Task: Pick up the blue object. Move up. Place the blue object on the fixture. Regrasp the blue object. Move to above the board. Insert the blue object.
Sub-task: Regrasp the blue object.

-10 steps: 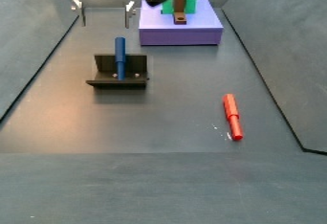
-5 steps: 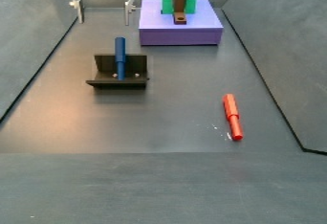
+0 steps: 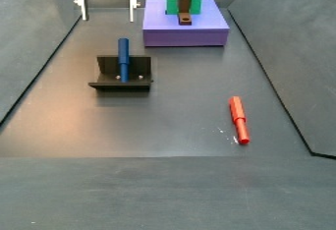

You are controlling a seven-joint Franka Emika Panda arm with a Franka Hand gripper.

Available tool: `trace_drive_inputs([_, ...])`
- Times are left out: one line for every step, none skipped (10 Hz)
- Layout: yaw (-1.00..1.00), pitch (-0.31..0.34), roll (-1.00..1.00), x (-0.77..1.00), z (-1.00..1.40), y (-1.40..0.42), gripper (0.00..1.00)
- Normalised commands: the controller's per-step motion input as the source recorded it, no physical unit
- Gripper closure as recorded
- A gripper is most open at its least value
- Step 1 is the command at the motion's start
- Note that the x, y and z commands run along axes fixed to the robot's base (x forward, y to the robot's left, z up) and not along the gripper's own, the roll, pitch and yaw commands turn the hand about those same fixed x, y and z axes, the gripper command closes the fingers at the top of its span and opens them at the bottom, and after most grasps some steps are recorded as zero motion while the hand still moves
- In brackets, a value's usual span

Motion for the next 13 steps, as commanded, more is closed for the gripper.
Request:
trace_drive_inputs([0.17, 0.169, 1.0, 0.1, -0.07, -0.29, 0.0])
trace_drive_inputs([0.18, 0.134, 1.0, 0.16, -0.18, -0.27, 0.0])
trace_drive_inputs([0.21, 0.149, 1.0, 0.11, -0.1, -0.19, 0.0])
trace_drive_inputs([0.23, 0.18, 1.0, 0.09, -0.05, -0.13, 0.0])
trace_drive_inputs([0.22, 0.209, 1.0, 0.09, -0.11, -0.11, 0.0])
trace_drive_inputs([0.22, 0.191, 1.0, 0.11, -0.2, -0.13, 0.0])
trace_drive_inputs([0.22, 0.169, 0.88, 0.07, -0.34, -0.11, 0.0])
trace_drive_inputs([0.12, 0.057, 0.44, 0.01, -0.42, -0.03, 0.0])
trace_drive_inputs([0.09, 0.0, 0.0, 0.0, -0.48, 0.0, 0.0])
trace_drive_inputs([0.08, 0.0, -0.05, -0.06, -0.47, 0.04, 0.0])
trace_drive_inputs([0.05, 0.0, -0.28, -0.05, -0.46, 0.11, 0.0])
trace_drive_inputs([0.03, 0.0, -0.41, -0.01, -0.47, 0.09, 0.0])
trace_drive_inputs([0.01, 0.0, -0.41, 0.0, -0.41, 0.08, 0.0])
